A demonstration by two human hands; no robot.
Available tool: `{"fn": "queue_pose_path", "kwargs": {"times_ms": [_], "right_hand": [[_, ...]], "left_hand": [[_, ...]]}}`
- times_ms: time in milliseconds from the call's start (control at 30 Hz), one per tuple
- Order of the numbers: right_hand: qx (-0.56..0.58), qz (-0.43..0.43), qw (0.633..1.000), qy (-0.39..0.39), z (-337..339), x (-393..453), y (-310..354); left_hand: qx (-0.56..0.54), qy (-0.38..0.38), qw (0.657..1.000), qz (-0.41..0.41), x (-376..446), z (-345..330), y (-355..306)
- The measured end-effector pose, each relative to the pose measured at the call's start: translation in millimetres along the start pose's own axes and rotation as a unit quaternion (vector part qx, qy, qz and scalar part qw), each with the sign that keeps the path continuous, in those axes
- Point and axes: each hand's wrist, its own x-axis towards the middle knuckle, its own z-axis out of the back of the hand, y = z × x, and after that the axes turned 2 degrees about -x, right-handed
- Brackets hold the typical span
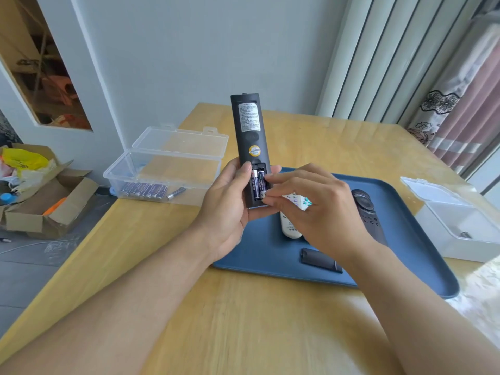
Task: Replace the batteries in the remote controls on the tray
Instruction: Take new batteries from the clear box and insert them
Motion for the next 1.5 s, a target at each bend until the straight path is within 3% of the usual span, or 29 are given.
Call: {"fn": "queue_pose_path", "kwargs": {"times_ms": [100, 200, 533, 633, 733, 800, 900, 1000, 1067, 1300, 1367, 1433, 1467, 1500], "right_hand": [[0.008, -0.024, 1.0, 0.007, 0.9, 0.0, 4.1], [0.044, -0.109, 0.993, 0.017, 2.7, 1.7, 8.2], [0.161, -0.324, 0.931, 0.041, -4.2, 3.1, 12.7], [0.139, -0.315, 0.937, 0.055, 4.3, 8.8, 9.9], [0.011, -0.309, 0.941, 0.137, 32.7, 18.5, 2.8], [-0.101, -0.334, 0.898, 0.267, 57.1, 23.4, 1.1], [-0.174, -0.359, 0.804, 0.442, 79.0, 23.9, 10.3], [-0.231, -0.327, 0.746, 0.532, 74.4, 21.6, 25.2], [-0.272, -0.314, 0.726, 0.548, 66.0, 18.8, 31.4], [-0.291, -0.274, 0.719, 0.569, 60.7, 14.4, 33.2], [-0.227, -0.292, 0.776, 0.511, 65.6, 17.0, 32.1], [-0.08, -0.329, 0.875, 0.347, 68.5, 21.7, 27.0], [0.014, -0.332, 0.91, 0.249, 66.4, 23.4, 24.2], [0.104, -0.333, 0.922, 0.17, 60.8, 24.9, 22.8]], "left_hand": [[0.005, 0.003, 1.0, -0.015, -0.1, -0.7, 0.8], [0.025, 0.004, 0.999, -0.029, 0.7, -0.3, 2.2], [0.093, 0.021, 0.994, -0.059, 2.4, 0.1, 5.0], [0.086, 0.015, 0.995, -0.057, 2.4, 0.0, 4.2], [0.067, 0.008, 0.996, -0.056, 1.6, -0.5, 2.6], [0.066, 0.004, 0.996, -0.052, 2.2, -0.7, 3.6], [0.077, 0.002, 0.996, -0.047, 1.4, -2.4, 5.5], [0.076, 0.008, 0.997, -0.031, -1.7, -3.6, 4.8], [0.086, 0.012, 0.996, -0.019, -3.3, -3.5, 4.9], [0.105, 0.013, 0.994, -0.032, -5.8, -2.7, 6.3], [0.105, 0.009, 0.994, -0.038, -4.6, -1.2, 3.2], [0.106, -0.006, 0.993, -0.048, -1.8, 1.1, 2.6], [0.097, -0.015, 0.994, -0.052, -0.6, 1.9, 3.0], [0.083, -0.019, 0.995, -0.058, 1.7, 3.1, 3.3]]}}
